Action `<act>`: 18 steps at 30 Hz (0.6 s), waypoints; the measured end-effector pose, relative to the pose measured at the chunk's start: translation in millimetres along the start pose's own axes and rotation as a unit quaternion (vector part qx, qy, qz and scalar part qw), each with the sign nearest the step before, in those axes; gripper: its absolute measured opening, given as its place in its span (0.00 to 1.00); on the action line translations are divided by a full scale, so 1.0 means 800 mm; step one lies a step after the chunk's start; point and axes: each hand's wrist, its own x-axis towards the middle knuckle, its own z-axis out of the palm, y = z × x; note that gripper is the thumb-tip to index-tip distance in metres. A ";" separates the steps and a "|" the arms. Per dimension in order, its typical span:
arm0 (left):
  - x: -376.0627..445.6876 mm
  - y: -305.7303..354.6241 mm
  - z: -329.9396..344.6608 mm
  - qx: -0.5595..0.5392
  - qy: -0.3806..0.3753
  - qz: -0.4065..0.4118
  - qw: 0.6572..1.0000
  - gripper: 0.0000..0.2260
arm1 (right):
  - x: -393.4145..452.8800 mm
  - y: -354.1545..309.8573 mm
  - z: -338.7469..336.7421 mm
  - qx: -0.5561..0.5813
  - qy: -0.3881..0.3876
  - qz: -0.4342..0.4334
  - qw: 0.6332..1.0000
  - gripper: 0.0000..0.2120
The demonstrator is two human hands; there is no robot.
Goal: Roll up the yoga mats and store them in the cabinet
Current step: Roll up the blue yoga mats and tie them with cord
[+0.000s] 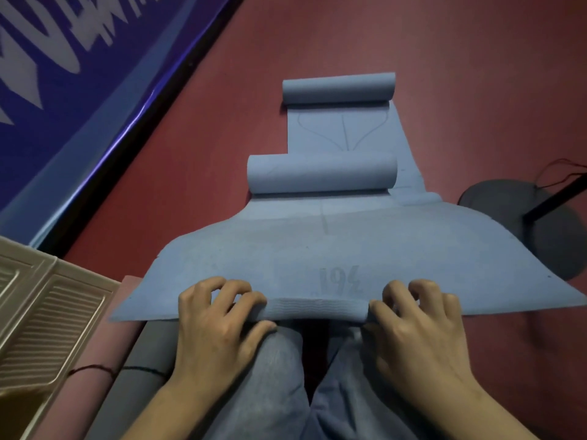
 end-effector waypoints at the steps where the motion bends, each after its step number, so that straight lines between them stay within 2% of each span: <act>1: 0.000 0.001 0.001 0.002 -0.001 -0.004 1.000 0.12 | 0.001 0.000 0.000 -0.006 -0.003 0.000 1.000 0.13; 5: -0.003 0.005 0.003 0.022 0.001 -0.011 1.000 0.10 | 0.002 0.001 0.007 -0.011 -0.003 -0.011 1.000 0.14; 9: -0.002 0.012 0.003 0.065 0.006 -0.010 0.998 0.10 | -0.001 0.005 0.012 0.005 0.000 -0.007 1.000 0.11; 14: -0.002 0.007 0.015 0.079 -0.034 -0.019 0.996 0.12 | 0.008 0.013 0.017 0.056 0.032 0.010 0.998 0.03; 18: 0.000 0.004 0.020 0.066 -0.054 -0.021 0.996 0.11 | 0.014 0.024 0.027 0.083 0.018 0.011 0.996 0.10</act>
